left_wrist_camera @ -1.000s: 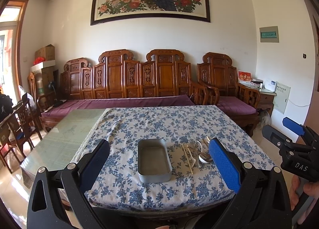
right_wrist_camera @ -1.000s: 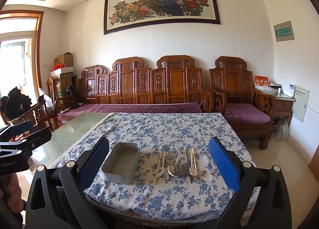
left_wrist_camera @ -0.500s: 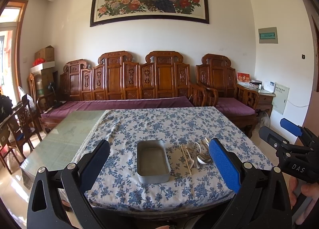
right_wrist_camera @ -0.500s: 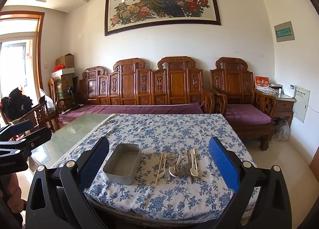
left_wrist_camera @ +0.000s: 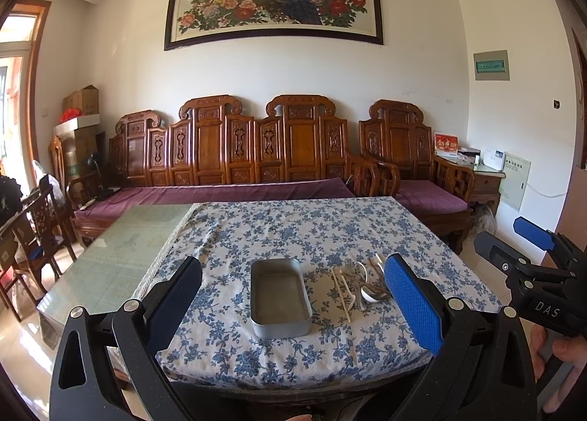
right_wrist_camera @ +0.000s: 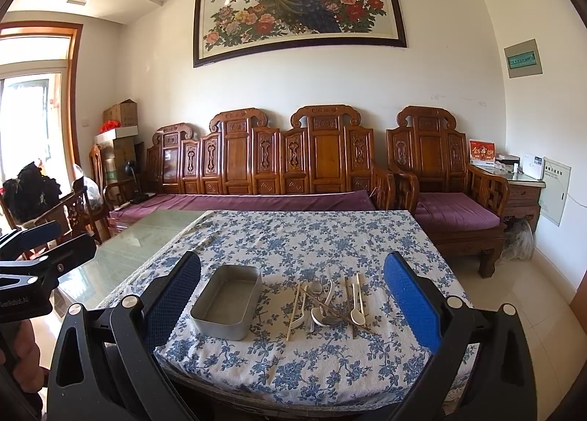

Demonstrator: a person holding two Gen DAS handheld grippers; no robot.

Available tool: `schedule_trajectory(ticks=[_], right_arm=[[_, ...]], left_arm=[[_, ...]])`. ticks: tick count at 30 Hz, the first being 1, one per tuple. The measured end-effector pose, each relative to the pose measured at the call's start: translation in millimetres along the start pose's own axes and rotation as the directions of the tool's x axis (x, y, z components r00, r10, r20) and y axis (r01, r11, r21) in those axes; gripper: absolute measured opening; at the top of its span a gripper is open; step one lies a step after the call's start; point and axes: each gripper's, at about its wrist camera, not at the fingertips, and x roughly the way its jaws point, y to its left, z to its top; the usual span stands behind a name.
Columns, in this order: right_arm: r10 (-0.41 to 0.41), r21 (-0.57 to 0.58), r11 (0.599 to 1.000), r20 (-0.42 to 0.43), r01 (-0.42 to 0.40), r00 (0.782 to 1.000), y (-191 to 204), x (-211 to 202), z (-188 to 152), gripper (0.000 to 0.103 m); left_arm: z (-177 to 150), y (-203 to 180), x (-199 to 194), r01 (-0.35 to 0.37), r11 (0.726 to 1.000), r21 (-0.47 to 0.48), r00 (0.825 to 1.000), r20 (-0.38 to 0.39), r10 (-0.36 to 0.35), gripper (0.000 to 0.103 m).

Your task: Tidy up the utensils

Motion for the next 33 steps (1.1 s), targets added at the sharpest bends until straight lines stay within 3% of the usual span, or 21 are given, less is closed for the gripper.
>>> schedule_trajectory(ticks=[15,25,33], right_arm=[[-0.002,0.007,1.000,-0.031,0.002,1.000,-6,14,-8,0.100],[0.009,-0.014,1.000,-0.098,-0.011,0.995,-25,62,-30,0.100],[0.012,-0.037,0.999,-0.173,-0.018,0.985,-50,119,-36,0.087]], left_arm=[[-8,0,17,0.012,1.000,0.007,0.999,-0.051,-0.012,0.097],[-25,1,67,0.039,0.999,0.023,0.988,-0.149,-0.036,0.096],[-29,-8,120,0.091,0.994,0.063,0.970,-0.231,-0.075,0.096]])
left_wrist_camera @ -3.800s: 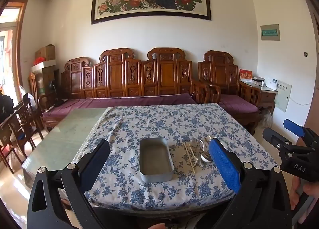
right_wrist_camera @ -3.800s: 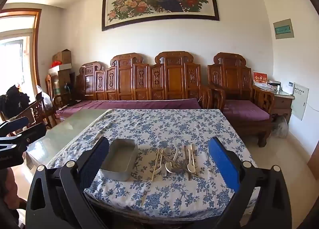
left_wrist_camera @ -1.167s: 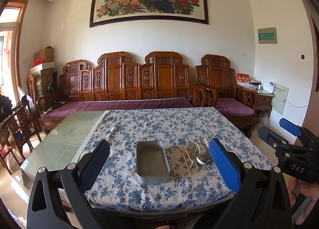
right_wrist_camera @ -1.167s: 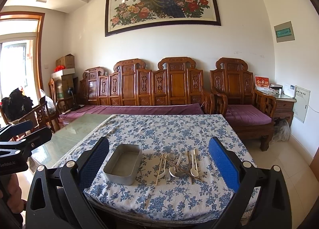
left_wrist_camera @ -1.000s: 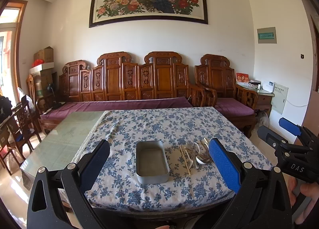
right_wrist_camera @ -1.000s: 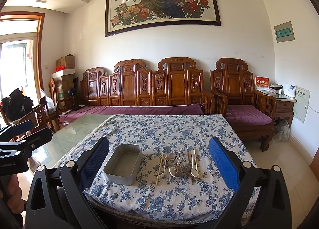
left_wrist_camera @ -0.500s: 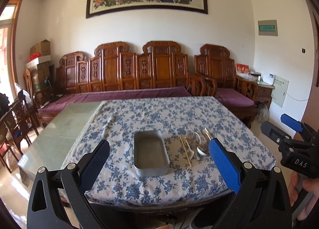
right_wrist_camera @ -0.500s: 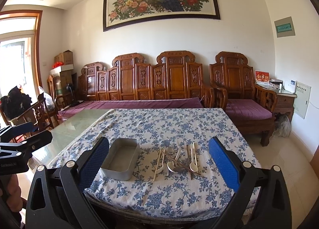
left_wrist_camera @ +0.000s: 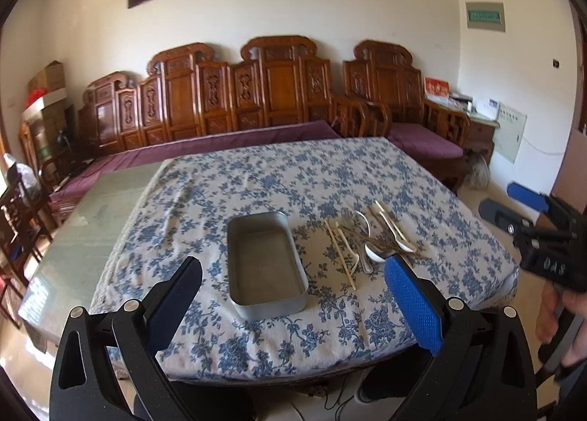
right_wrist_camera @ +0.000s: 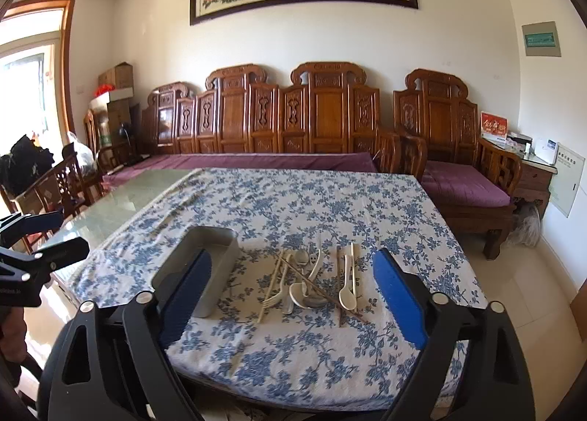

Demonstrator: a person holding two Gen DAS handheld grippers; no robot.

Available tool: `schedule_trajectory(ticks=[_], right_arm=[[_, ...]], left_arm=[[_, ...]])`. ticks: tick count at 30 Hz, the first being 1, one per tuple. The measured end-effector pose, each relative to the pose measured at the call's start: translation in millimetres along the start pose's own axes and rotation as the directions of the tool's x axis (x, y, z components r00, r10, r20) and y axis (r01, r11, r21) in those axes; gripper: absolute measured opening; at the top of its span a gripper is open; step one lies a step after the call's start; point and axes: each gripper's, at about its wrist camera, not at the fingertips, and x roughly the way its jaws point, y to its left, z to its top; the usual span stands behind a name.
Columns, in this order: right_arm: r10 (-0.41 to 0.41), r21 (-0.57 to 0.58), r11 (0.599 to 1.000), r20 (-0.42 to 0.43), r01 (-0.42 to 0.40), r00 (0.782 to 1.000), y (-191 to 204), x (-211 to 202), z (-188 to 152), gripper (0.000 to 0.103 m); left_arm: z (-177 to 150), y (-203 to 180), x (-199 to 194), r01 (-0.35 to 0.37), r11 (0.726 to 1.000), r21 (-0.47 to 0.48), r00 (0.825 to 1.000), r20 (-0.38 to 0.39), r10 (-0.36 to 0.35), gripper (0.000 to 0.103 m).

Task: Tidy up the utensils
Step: 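Reach the right gripper to a wooden chopstick and close on it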

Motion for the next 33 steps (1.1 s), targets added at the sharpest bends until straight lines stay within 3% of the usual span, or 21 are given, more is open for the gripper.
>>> schedule_trajectory(ticks=[10,19,21,26,33], right_arm=[[0.001,0.029,1.000,-0.098,0.002,0.995,-35,68,5,0.072],[-0.040,0.007,0.999,-0.195,0.042,0.980,-77,128,5,0.054],[-0.030,0.002,1.000,-0.216,0.031,0.976,-82,138,2,0.052],[0.046,0.033,0.999,-0.280,-0.038,0.959,-90,171,-15,0.044],[0.146,0.012,0.988,-0.390,-0.154,0.909,-69,223,-50,0.038]], left_arm=[[12,-7,63,0.076,0.997,0.020,0.995,-0.059,-0.075,0.094],[19,-24,123,0.164,0.986,-0.002,0.975,-0.154,-0.163,0.067],[17,-29,139,0.177,0.984,-0.002,0.968,-0.181,-0.174,0.060],[5,-38,174,0.190,0.982,-0.013,0.952,-0.244,-0.187,0.055],[-15,-42,201,0.200,0.979,-0.034,0.933,-0.298,-0.201,0.048]])
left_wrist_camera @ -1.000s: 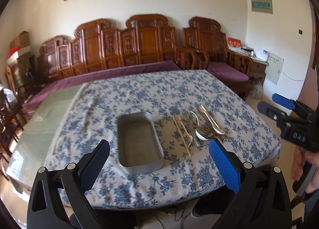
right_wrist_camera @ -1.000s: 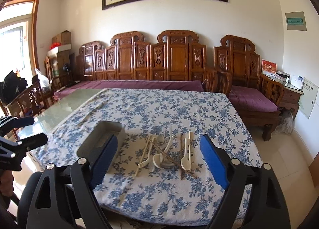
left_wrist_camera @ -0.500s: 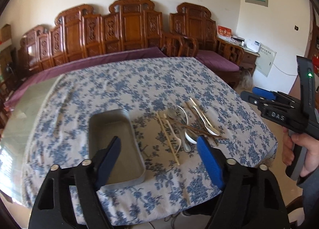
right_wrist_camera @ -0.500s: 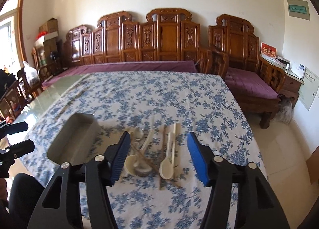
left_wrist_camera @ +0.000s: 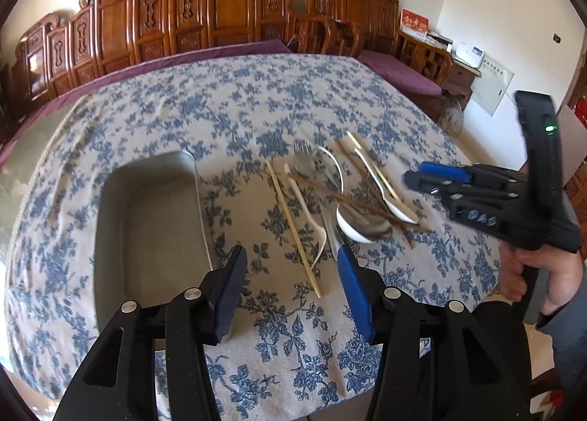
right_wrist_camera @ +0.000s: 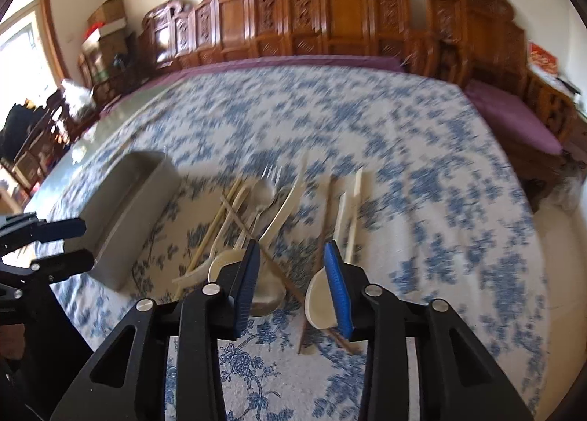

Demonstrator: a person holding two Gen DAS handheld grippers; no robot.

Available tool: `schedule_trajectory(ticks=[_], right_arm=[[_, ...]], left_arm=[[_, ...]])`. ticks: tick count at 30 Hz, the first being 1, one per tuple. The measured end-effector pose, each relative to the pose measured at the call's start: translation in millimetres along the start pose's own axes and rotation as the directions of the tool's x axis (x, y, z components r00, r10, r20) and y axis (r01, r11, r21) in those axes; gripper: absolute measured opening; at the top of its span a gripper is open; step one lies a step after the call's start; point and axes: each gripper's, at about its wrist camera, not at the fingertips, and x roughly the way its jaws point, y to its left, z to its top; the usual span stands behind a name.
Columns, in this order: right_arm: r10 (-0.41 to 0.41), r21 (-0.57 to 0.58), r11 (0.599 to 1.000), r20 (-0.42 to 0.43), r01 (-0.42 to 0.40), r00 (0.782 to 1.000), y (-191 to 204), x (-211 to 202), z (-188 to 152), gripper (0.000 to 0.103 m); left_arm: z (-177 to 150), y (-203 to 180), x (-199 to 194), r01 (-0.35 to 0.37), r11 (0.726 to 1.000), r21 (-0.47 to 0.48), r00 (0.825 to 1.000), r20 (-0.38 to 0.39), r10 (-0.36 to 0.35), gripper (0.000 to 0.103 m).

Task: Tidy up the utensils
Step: 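Reach the right gripper to a wooden chopstick and close on it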

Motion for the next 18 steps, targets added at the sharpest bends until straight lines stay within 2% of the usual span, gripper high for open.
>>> schedule_trajectory(ticks=[9,18], right_arm=[[0.043,-0.034,0.998,-0.128,-0.048,0.991,5,55,-2,0.029],[0.063,-0.017,0.998,-0.159,-0.066,0.985,-2,66,-4,0.015]], left_arm=[[-10,3,11,0.015,1.000,-0.011,1.000,-0.027,-0.015,0.048],[-14,3,16,0.016,1.000,-0.014,0.999,-0.040,-0.017,0.048]])
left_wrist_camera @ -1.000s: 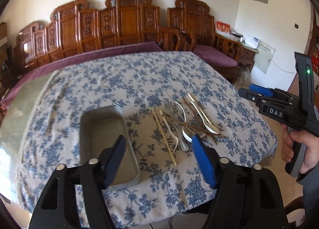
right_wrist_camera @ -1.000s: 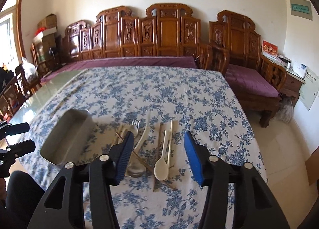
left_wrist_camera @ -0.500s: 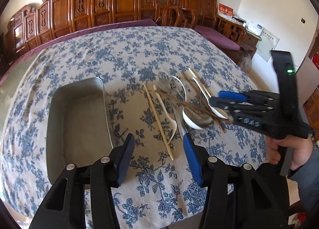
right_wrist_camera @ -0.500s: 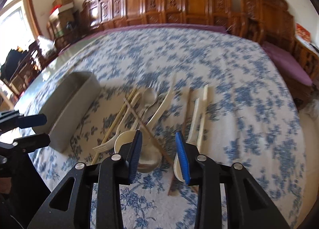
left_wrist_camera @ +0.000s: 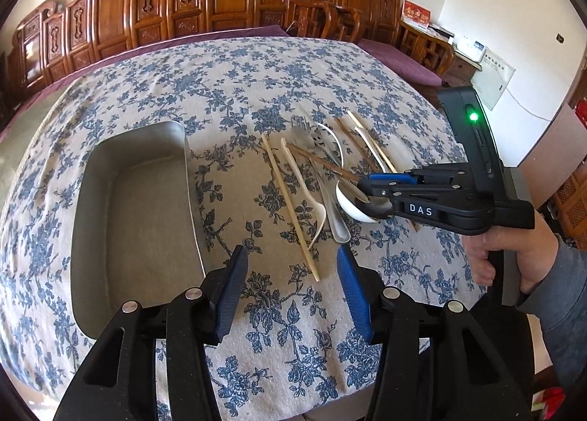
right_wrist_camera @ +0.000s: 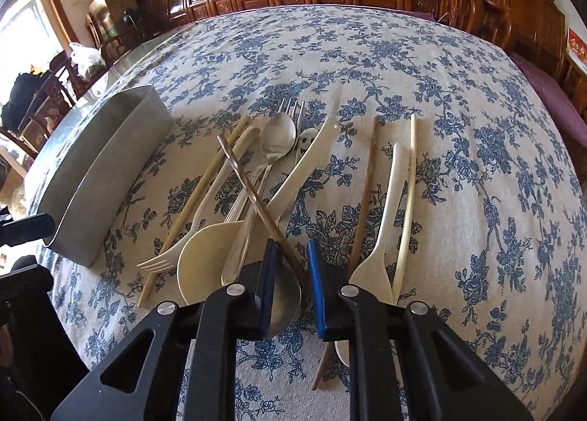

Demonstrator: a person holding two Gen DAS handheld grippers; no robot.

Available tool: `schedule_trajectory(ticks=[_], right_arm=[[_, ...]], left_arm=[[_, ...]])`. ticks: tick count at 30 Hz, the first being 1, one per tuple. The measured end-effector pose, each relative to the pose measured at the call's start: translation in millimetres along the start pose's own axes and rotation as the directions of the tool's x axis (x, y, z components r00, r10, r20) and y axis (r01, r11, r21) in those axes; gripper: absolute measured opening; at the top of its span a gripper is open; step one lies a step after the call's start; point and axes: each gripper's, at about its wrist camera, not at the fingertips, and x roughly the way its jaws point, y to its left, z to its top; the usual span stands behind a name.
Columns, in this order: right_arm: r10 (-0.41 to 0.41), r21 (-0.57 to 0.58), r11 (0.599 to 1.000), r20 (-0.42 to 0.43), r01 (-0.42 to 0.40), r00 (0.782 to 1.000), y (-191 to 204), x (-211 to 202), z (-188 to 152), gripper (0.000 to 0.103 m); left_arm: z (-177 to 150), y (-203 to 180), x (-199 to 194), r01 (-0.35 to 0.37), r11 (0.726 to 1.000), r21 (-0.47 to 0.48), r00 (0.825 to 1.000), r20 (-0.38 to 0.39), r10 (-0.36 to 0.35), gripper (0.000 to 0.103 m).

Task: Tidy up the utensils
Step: 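Reach the right gripper to a wooden chopstick and close on it, then lift the chopstick with the right gripper and carry it over the grey tray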

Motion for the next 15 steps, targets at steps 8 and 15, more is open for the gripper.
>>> schedule_trajectory(ticks=[8,15], right_arm=[[0.030,-0.017,0.999,0.041,-0.029,0.999,-2,-19,-4,0.006],[0.026,0.011,1.000,0.098,-0.027,0.995,-7,-50,-15,0.006]], left_arm=[[-1,-5,9,-0.004,1.000,0.008,1.000,-0.016,0.005,0.048],[-3,-10,27,0.005,1.000,0.009,0.999,-0.047,-0.005,0.047]])
